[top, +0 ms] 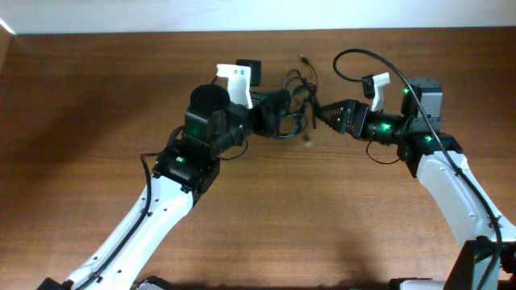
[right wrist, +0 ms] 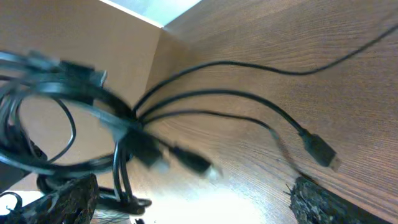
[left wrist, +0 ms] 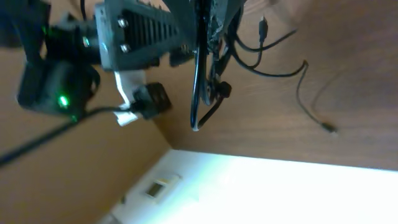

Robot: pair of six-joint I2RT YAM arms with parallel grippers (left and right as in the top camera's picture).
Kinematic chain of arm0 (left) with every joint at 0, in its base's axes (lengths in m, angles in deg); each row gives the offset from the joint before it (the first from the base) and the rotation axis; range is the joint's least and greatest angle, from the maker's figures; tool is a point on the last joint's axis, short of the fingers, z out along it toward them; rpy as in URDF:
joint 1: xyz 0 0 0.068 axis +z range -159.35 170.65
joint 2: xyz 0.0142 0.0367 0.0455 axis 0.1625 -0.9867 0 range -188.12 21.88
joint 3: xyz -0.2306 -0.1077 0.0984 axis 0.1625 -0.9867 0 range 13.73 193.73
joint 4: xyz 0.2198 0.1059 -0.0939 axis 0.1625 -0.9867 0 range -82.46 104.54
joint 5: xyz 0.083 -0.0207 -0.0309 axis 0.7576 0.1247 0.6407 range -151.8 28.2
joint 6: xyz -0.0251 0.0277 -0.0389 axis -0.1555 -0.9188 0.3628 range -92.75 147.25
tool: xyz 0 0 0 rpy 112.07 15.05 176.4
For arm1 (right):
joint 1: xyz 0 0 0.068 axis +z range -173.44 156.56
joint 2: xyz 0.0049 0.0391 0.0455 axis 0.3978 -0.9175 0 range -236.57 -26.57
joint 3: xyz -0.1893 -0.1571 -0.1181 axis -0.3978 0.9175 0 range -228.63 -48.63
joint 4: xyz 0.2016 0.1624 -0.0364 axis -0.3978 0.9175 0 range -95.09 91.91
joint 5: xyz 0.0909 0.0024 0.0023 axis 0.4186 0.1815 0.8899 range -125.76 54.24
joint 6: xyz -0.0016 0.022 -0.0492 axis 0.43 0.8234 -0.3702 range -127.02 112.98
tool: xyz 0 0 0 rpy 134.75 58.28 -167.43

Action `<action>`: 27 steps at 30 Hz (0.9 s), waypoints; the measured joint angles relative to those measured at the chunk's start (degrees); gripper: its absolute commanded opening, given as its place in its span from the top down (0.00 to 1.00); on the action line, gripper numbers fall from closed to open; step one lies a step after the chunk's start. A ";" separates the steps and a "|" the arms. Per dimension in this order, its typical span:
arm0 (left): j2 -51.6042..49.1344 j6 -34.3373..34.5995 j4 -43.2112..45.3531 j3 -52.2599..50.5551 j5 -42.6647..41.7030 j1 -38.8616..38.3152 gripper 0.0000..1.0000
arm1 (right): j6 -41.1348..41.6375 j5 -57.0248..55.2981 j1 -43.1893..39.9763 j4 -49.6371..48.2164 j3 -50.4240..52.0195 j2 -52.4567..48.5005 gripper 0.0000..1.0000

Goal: Untangle cables

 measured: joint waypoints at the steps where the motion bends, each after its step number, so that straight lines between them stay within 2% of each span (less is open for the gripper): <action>1: 0.00 -1.29 0.00 0.00 -1.01 0.00 1.00 | -0.20 0.17 0.00 0.00 0.00 0.00 0.01; 5: 0.00 -4.44 0.00 0.00 -3.23 0.00 1.00 | -1.18 2.21 0.00 -1.55 0.00 0.00 0.01; 14: 0.00 -5.53 0.72 0.00 -3.28 0.00 1.00 | -2.89 8.74 0.00 -3.04 0.00 0.00 0.00; 16: -0.02 -5.57 0.68 0.00 -3.08 0.00 1.00 | -3.41 9.46 0.00 -3.06 0.00 0.00 0.07; 19: 0.00 -5.68 0.42 0.00 -3.15 0.00 1.00 | -4.39 9.66 0.00 -3.23 0.00 0.00 0.13; 23: 0.00 -6.19 -0.22 0.00 -3.82 0.00 1.00 | -4.57 9.38 0.00 -3.23 0.00 0.00 0.13; 27: -0.11 -11.69 -6.10 0.07 -4.96 0.00 1.00 | -4.57 9.09 0.00 -3.21 0.00 0.00 0.13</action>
